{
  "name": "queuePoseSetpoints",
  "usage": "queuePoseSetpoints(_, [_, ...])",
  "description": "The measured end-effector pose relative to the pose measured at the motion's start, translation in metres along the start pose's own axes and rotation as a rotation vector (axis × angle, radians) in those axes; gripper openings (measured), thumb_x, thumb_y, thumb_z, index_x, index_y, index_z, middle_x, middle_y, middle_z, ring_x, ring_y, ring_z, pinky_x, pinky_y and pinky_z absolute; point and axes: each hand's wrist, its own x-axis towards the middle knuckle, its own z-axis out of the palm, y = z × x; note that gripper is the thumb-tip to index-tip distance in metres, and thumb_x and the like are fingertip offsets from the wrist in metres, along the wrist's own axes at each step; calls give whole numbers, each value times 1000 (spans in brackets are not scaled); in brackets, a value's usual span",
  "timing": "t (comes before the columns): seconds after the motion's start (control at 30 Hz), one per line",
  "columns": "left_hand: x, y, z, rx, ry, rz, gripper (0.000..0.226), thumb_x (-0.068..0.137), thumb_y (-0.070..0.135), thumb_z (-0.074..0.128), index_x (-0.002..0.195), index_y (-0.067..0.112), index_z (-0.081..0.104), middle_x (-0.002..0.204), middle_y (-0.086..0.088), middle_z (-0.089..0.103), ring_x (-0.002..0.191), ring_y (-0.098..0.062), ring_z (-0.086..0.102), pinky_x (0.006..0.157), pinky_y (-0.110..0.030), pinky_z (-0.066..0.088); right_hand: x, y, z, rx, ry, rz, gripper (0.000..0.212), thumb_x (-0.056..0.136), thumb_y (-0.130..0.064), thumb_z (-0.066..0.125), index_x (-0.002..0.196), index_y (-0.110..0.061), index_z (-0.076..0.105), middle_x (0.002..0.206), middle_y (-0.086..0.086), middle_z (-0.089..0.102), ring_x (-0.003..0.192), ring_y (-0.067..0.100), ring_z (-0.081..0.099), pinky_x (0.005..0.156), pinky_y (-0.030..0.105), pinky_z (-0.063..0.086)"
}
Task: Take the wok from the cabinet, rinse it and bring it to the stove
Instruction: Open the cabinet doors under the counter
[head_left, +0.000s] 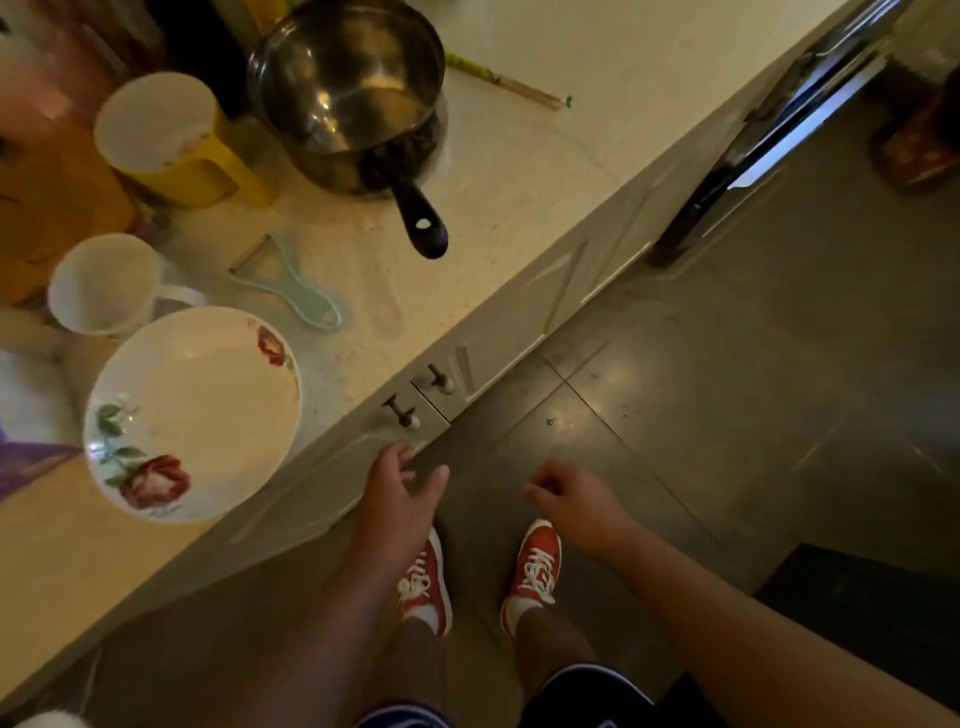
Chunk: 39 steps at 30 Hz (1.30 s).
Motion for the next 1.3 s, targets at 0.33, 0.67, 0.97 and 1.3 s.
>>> queuePoseSetpoints(0.33, [36,-22,7,-163,-25,84,50,83,62,51,127,40,49,129,14,57,114,-1,54,76,-18,43,95,-90,49,206,322,-401,43,94,-20,59,137,-21,52,129,-5,58,113,16,57,95,40,52])
queuePoseSetpoints(0.67, [39,-22,5,-246,-171,164,39,79,70,44,117,67,39,130,31,48,117,20,44,79,-5,41,94,-67,57,145,404,-436,17,93,-24,59,110,-18,61,101,-12,56,98,10,54,85,30,51])
queuePoseSetpoints(0.97, [26,17,13,-323,-216,359,46,88,54,49,133,51,39,134,20,54,121,6,53,89,-9,46,52,-21,35,72,354,-353,38,88,-38,63,120,-19,58,115,-5,56,106,9,52,91,32,50])
queuePoseSetpoints(1.3, [18,48,33,-105,-607,456,55,88,57,49,141,44,44,136,16,58,124,3,54,96,-23,52,20,14,32,116,623,-116,55,65,-56,63,110,-26,54,106,-11,51,99,6,49,87,33,50])
